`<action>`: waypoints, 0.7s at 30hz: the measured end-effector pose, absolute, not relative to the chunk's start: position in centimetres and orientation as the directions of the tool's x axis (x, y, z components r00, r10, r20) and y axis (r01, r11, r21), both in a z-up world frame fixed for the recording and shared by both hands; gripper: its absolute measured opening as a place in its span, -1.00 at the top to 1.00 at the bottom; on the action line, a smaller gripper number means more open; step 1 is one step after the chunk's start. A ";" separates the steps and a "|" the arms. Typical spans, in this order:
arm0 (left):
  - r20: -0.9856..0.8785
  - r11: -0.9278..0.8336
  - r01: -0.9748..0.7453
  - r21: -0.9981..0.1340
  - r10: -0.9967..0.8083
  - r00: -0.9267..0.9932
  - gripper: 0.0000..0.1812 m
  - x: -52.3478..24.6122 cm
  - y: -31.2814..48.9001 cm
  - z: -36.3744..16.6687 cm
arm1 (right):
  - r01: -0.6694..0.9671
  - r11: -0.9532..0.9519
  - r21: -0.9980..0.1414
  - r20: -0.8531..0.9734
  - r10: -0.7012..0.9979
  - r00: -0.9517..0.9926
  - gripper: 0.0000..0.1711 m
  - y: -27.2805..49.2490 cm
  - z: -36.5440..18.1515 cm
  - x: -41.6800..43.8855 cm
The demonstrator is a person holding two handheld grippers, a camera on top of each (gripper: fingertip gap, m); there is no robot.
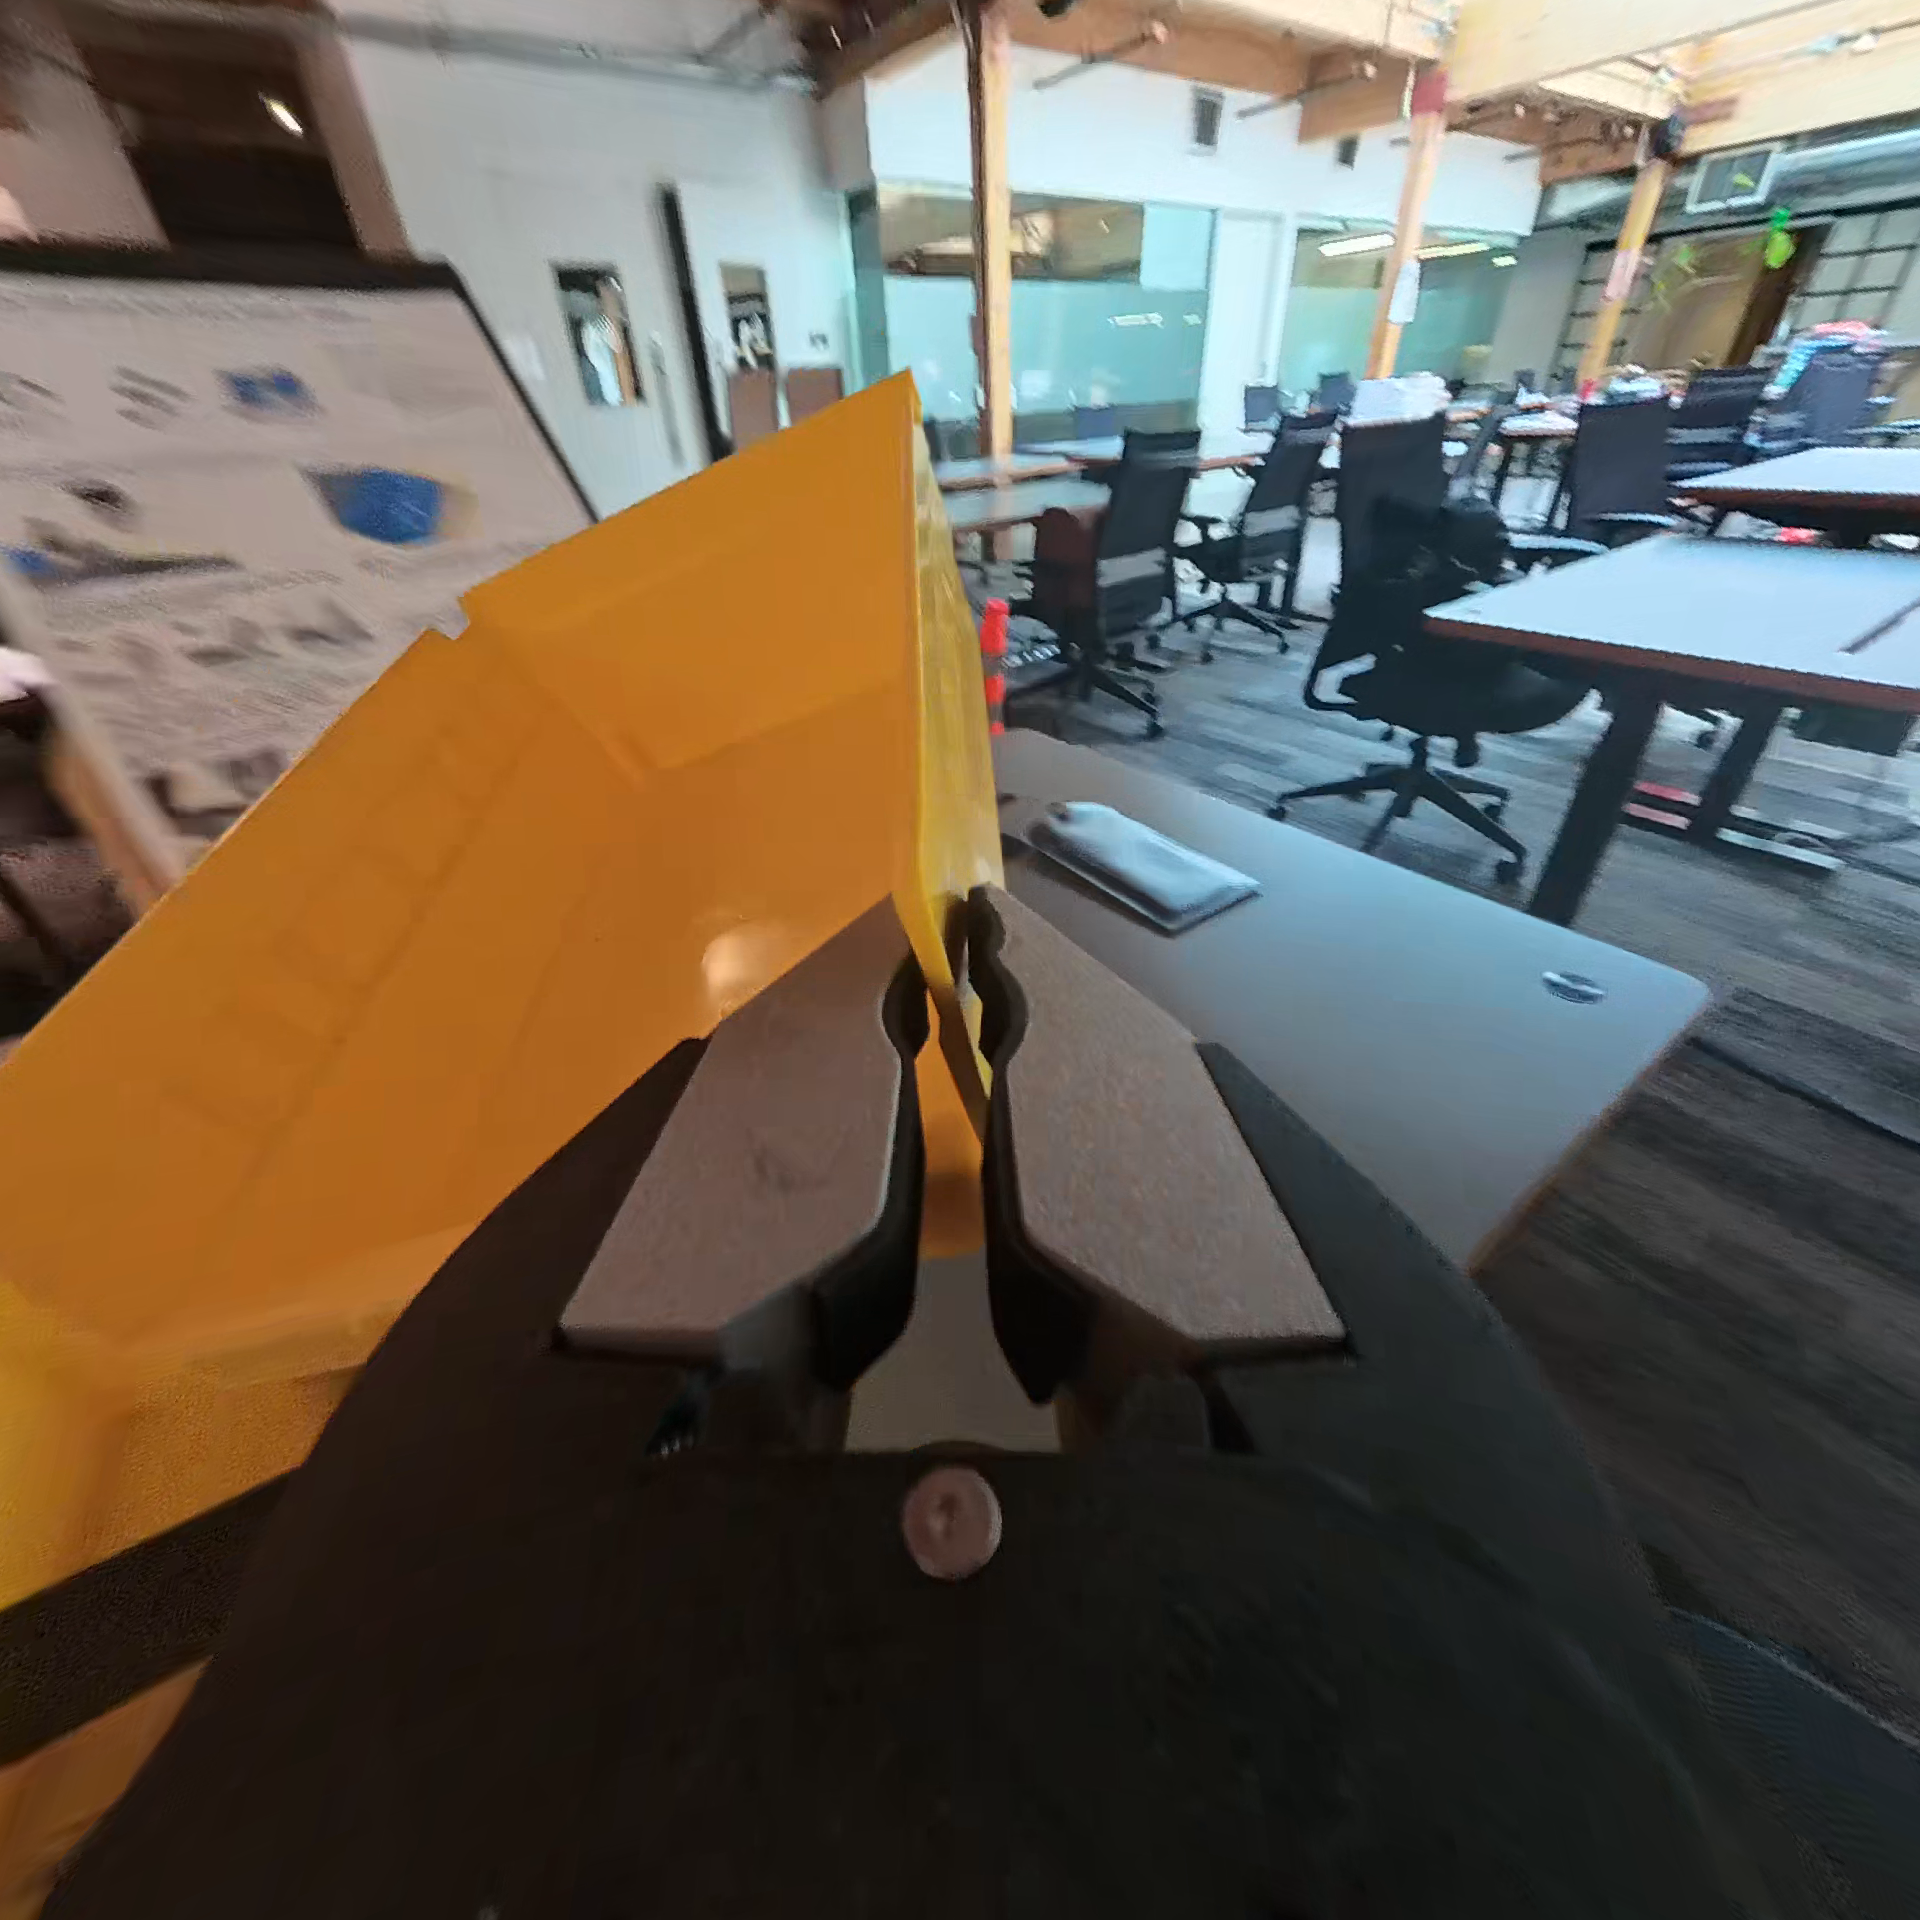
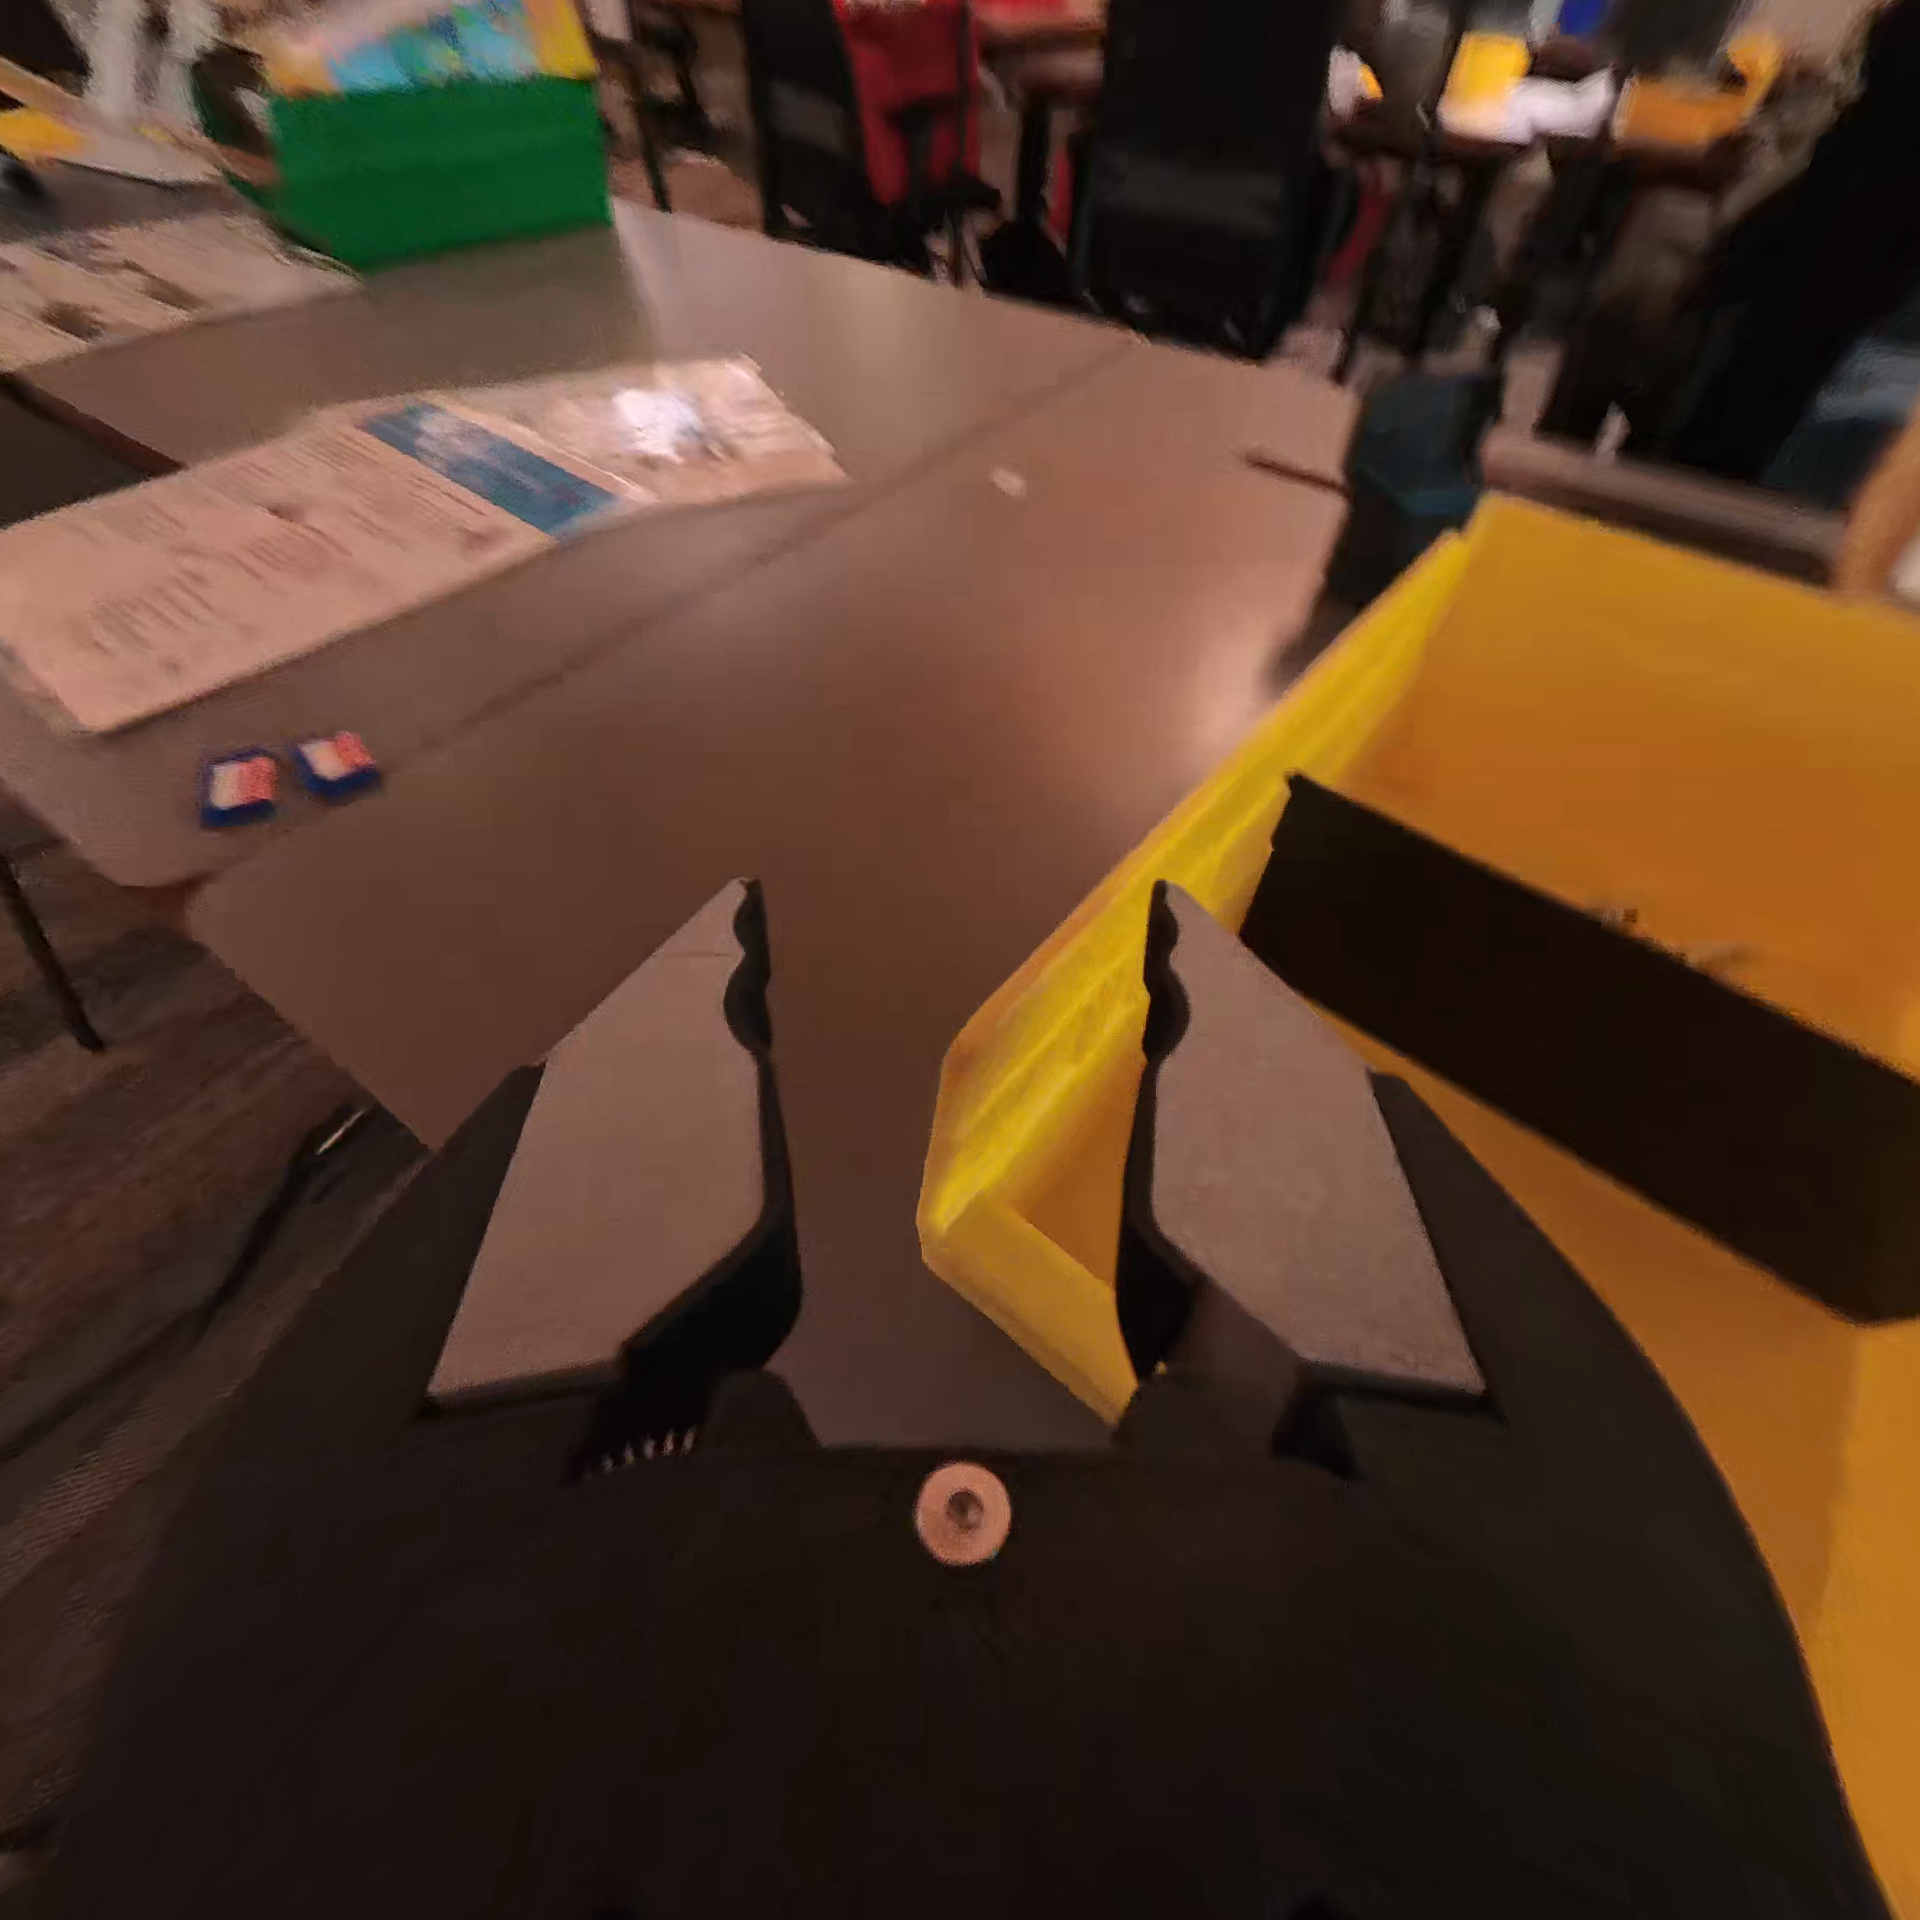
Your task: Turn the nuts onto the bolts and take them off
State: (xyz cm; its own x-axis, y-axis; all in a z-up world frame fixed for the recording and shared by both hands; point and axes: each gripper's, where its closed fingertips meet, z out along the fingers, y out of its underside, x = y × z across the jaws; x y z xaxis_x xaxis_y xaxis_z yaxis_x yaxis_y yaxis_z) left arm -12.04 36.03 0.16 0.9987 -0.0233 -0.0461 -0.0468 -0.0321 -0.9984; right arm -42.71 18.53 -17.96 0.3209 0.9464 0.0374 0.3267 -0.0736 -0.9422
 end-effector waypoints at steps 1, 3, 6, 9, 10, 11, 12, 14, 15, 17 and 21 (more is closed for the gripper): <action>-0.029 -0.062 -0.031 -0.998 -0.042 0.999 0.98 -10.6 37.5 -0.8 | 0.327 -0.059 -0.943 0.041 0.956 0.291 0.13 17.3 -17.3 -43.8; -0.018 -0.128 -0.027 -0.991 -0.073 0.997 0.98 -8.0 40.2 -3.2 | 0.334 -0.040 -0.942 0.043 0.971 0.237 0.12 15.6 -15.9 -45.0; -0.031 -0.194 -0.051 -0.980 -0.107 0.994 0.98 -4.7 42.8 -7.4 | 0.325 0.029 -0.945 0.100 0.974 0.203 0.08 15.2 -14.3 -45.0; -0.047 -0.251 -0.075 -0.965 -0.117 0.992 0.98 -2.7 44.2 -11.5 | 0.304 0.034 -0.952 0.098 0.976 0.196 0.09 15.8 -13.8 -43.9; -0.041 -0.274 -0.072 -0.959 -0.117 0.992 0.98 -2.2 44.4 -12.5 | 0.286 0.039 -0.957 0.101 0.973 0.206 0.13 16.2 -13.9 -43.5; -0.036 -0.294 -0.070 -0.953 -0.117 0.993 0.98 -1.8 44.6 -13.6 | 0.280 0.045 -0.959 0.107 0.972 0.211 0.19 16.5 -14.3 -43.0; -0.035 -0.317 -0.072 -0.946 -0.120 0.992 0.97 -1.5 44.7 -14.8 | 0.291 0.047 -0.956 0.111 0.972 0.208 0.19 16.6 -14.9 -42.7; -0.087 -0.317 -0.124 -0.940 -0.128 0.988 0.98 -0.7 44.6 -16.5 | 0.302 0.053 -0.952 0.119 0.972 0.203 0.13 16.7 -15.8 -41.9; -0.111 -0.320 -0.148 -0.936 -0.131 0.985 0.98 -0.3 44.6 -17.0 | 0.288 0.056 -0.956 0.119 0.971 0.205 0.13 16.8 -15.9 -41.5; -0.100 -0.325 -0.142 -0.935 -0.140 0.985 0.98 0.4 44.5 -17.7 | 0.265 0.059 -0.962 0.115 0.973 0.201 0.16 16.7 -16.0 -40.7; -0.131 -0.242 -0.173 -0.955 -0.181 0.975 1.00 1.8 43.5 -16.7 | 0.243 0.100 -0.965 0.155 0.963 0.219 0.20 17.4 -16.4 -39.2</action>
